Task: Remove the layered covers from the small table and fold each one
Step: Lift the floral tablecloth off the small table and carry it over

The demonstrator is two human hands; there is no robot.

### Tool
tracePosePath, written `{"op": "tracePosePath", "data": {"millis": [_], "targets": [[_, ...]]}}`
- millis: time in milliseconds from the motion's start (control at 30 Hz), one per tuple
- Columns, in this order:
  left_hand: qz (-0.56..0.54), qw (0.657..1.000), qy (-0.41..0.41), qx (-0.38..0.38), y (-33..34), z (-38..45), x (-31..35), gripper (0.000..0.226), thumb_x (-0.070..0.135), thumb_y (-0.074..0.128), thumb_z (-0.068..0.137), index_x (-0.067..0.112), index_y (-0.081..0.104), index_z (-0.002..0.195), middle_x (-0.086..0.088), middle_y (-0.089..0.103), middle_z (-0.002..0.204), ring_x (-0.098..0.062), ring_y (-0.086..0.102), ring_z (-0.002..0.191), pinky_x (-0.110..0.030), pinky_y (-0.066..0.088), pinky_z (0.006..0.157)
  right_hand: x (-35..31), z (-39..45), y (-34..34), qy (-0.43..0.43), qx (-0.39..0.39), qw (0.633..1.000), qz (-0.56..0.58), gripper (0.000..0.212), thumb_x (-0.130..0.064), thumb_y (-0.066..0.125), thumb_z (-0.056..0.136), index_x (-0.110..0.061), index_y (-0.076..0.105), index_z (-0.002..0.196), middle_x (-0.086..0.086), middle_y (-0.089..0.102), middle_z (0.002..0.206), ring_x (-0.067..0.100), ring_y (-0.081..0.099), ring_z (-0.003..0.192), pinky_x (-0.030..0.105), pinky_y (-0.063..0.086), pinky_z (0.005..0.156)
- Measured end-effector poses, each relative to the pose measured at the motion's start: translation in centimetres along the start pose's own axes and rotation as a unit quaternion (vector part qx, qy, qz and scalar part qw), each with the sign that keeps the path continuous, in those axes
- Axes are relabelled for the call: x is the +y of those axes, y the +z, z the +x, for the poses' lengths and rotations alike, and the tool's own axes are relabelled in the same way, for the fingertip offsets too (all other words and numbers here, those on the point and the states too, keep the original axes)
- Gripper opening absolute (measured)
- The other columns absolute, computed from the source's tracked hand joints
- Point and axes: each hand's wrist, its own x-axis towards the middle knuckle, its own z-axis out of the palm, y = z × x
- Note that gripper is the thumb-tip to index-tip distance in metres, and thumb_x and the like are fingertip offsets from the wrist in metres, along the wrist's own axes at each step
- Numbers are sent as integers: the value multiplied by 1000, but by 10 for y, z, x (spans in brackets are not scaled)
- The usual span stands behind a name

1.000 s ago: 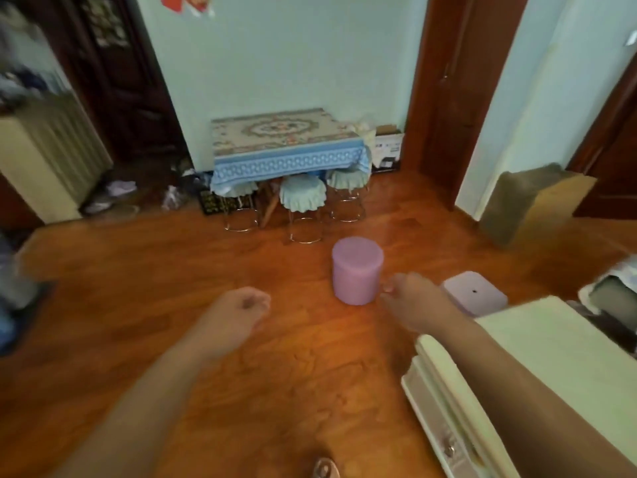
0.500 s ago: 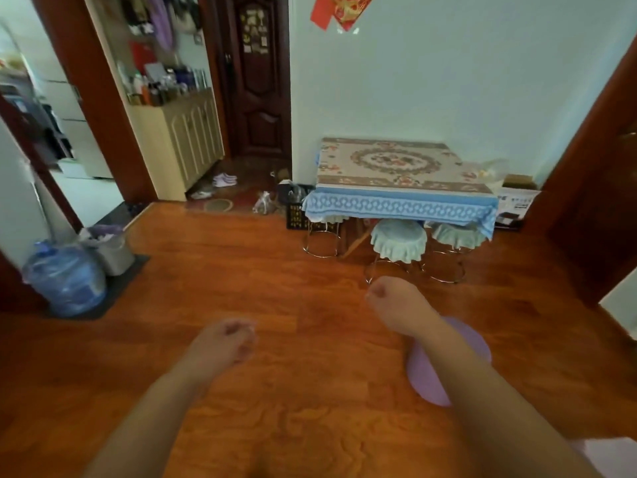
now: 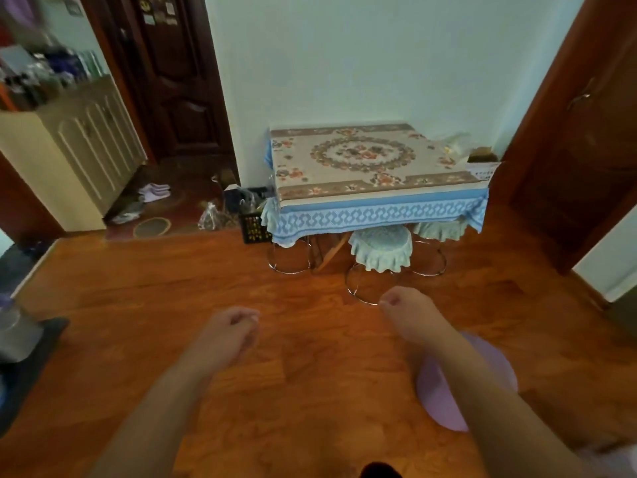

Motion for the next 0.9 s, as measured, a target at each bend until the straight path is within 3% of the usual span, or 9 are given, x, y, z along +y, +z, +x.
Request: {"op": "tracePosePath", "data": {"millis": [200, 333, 500, 567, 700, 900], "targets": [[-7, 999, -27, -39, 16, 130, 21, 16, 14, 56, 103, 18, 71, 106, -7, 76, 97, -26, 72, 84, -34, 52, 70, 2, 131, 25, 58, -3, 998, 36, 16, -27, 51, 101, -21, 65, 107, -6, 65, 99, 10, 61, 92, 29, 50, 81], [3, 998, -55, -39, 17, 224, 47, 15, 15, 57, 103, 18, 72, 106, -10, 75, 100, -23, 69, 82, -32, 52, 66, -6, 233, 26, 75, -33, 995, 49, 22, -23, 47, 99, -13, 67, 98, 3, 68, 92, 19, 64, 87, 36, 53, 80], [-1, 997, -76, 0, -2, 324, 92, 15, 17, 57, 103, 20, 72, 104, -7, 75, 98, -24, 70, 83, -35, 52, 71, -46, 354, 13, 43, -75, 996, 20, 33, -19, 46, 92, -19, 49, 60, -2, 52, 61, 13, 52, 59, 31, 45, 61], [-25, 995, -91, 13, -5, 356, 104, 15, 13, 56, 103, 16, 71, 103, -10, 74, 96, -25, 68, 78, -37, 52, 72, -68, 393, 6, 37, -70, 997, 24, 32, -22, 47, 95, -19, 53, 64, -2, 54, 62, 13, 52, 59, 29, 44, 59], [-43, 992, -116, -1, -6, 420, 121, 15, 12, 56, 103, 12, 71, 107, -9, 74, 93, -23, 68, 76, -34, 51, 67, -98, 463, 6, 35, -63, 996, 62, 30, -29, 46, 100, -5, 63, 94, 16, 67, 85, 19, 58, 69, 36, 49, 65], [7, 994, -92, -51, -22, 541, 148, 15, 20, 57, 103, 18, 71, 104, -7, 77, 95, -33, 73, 97, -39, 58, 80, -132, 551, 34, 55, -60, 994, 73, 25, -30, 47, 101, -13, 65, 97, -1, 61, 77, 13, 55, 66, 28, 44, 61]]}}
